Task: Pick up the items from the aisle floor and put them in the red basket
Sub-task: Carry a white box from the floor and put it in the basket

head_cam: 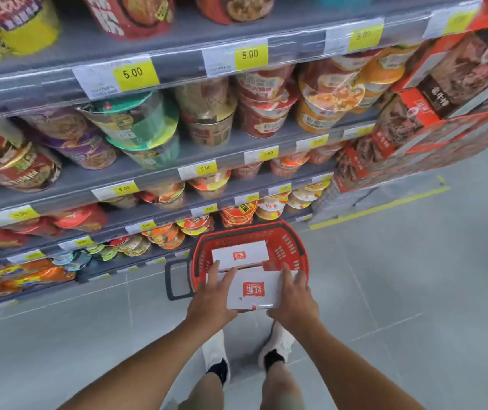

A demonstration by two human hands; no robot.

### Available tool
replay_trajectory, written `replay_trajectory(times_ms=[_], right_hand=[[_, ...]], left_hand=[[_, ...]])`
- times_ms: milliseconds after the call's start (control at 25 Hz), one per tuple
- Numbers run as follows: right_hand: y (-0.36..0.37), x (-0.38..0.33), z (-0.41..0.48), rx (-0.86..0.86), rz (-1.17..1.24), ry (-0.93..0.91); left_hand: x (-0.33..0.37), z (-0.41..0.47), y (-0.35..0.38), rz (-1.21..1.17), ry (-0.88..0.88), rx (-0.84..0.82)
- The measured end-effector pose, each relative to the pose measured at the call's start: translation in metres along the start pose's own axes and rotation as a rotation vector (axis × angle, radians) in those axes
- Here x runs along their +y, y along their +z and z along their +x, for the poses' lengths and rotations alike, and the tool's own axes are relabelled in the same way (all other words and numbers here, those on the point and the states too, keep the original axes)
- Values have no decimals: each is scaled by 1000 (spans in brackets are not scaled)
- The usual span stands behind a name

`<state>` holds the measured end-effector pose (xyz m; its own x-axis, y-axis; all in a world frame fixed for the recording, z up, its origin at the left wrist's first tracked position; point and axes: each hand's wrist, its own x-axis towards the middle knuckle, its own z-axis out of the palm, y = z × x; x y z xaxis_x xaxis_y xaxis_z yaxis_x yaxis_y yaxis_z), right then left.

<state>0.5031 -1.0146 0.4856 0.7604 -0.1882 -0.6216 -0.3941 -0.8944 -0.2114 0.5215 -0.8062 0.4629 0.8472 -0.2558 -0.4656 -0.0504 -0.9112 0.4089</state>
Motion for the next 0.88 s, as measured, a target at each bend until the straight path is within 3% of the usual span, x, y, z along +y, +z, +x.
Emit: replay_trajectory(times_ms=[160,520,880], right_hand=[[9,11,48,-95,28,-130],[81,47,155,-145,-264,-172],[188,64,257,-216,-183,-208]], left_hand=[[-3,18,18,-42,-95,-7],[-40,97,112,-7,-204,-94],[-98,174,207,63,-277,-107]])
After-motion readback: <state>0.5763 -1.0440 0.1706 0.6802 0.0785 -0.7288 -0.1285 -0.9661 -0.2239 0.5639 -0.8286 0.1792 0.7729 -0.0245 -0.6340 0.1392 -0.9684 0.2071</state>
